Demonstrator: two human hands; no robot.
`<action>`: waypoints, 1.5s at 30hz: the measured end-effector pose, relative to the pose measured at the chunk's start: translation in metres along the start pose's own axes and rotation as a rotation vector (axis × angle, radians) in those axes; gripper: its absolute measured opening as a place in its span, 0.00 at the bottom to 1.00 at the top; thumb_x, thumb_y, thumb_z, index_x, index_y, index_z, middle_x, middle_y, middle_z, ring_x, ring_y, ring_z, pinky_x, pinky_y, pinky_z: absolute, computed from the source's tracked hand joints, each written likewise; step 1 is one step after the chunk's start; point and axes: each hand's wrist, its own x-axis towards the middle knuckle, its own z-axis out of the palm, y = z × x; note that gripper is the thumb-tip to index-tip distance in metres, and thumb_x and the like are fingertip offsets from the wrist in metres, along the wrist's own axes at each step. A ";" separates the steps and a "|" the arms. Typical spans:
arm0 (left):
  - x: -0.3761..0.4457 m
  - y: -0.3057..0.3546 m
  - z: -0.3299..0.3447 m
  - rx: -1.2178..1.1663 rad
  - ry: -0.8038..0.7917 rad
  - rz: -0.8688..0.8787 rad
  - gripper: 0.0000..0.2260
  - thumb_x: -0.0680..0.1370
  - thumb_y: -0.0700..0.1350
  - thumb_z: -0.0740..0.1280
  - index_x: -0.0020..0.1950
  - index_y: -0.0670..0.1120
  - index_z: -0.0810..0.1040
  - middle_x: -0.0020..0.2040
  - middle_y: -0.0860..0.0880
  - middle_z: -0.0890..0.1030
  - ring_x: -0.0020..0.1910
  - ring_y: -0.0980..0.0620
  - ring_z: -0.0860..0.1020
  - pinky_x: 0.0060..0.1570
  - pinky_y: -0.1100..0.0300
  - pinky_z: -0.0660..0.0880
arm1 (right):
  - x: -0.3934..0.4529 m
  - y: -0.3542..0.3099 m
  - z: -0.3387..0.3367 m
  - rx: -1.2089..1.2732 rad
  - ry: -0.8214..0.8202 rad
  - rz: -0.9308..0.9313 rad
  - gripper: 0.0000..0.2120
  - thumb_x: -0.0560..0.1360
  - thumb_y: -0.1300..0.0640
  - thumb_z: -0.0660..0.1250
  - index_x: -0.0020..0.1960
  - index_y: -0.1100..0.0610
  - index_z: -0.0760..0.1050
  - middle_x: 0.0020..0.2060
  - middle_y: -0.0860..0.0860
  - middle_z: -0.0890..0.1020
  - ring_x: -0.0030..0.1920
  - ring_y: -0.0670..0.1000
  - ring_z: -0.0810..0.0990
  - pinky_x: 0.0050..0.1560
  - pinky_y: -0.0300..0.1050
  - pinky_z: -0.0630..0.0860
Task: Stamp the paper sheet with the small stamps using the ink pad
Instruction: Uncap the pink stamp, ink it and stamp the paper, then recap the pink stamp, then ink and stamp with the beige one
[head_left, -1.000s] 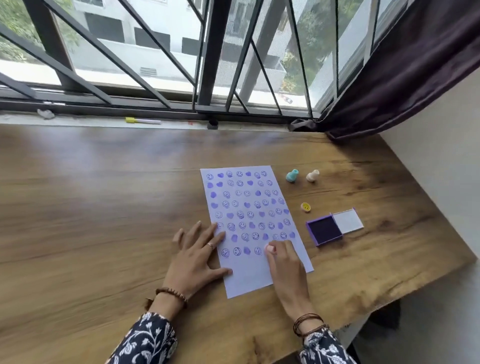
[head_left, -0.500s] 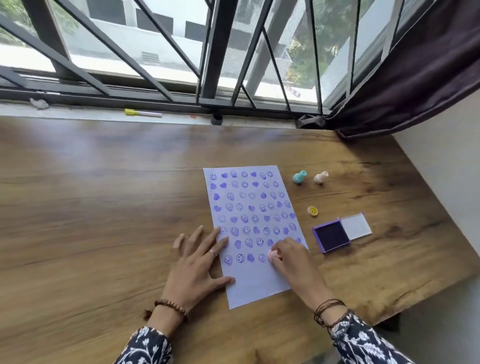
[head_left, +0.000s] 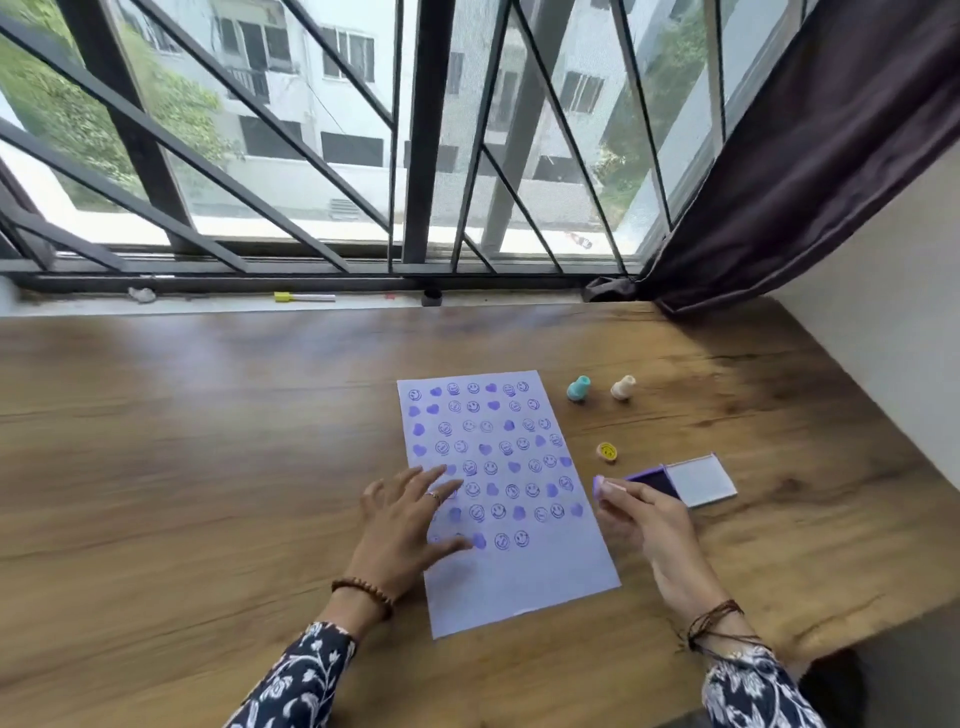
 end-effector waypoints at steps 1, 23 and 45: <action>0.009 0.014 0.001 -0.012 0.010 0.014 0.27 0.70 0.63 0.63 0.68 0.60 0.63 0.72 0.57 0.65 0.72 0.56 0.57 0.67 0.51 0.51 | 0.004 -0.003 -0.009 -0.004 -0.013 0.005 0.05 0.70 0.64 0.69 0.46 0.62 0.81 0.39 0.52 0.85 0.39 0.46 0.82 0.42 0.35 0.81; 0.145 0.184 0.047 -0.942 -0.173 -0.288 0.03 0.73 0.38 0.68 0.42 0.40 0.80 0.30 0.53 0.82 0.31 0.62 0.79 0.35 0.67 0.77 | 0.091 -0.024 -0.104 -0.164 -0.197 -0.325 0.04 0.72 0.61 0.69 0.43 0.56 0.82 0.37 0.49 0.86 0.42 0.46 0.83 0.47 0.40 0.78; 0.134 0.194 0.030 -1.665 -0.286 -0.410 0.06 0.73 0.36 0.66 0.39 0.39 0.83 0.33 0.46 0.84 0.34 0.55 0.83 0.36 0.68 0.80 | 0.084 -0.060 -0.090 -0.384 -0.252 -0.699 0.13 0.69 0.68 0.71 0.47 0.51 0.80 0.46 0.49 0.83 0.46 0.40 0.82 0.48 0.28 0.76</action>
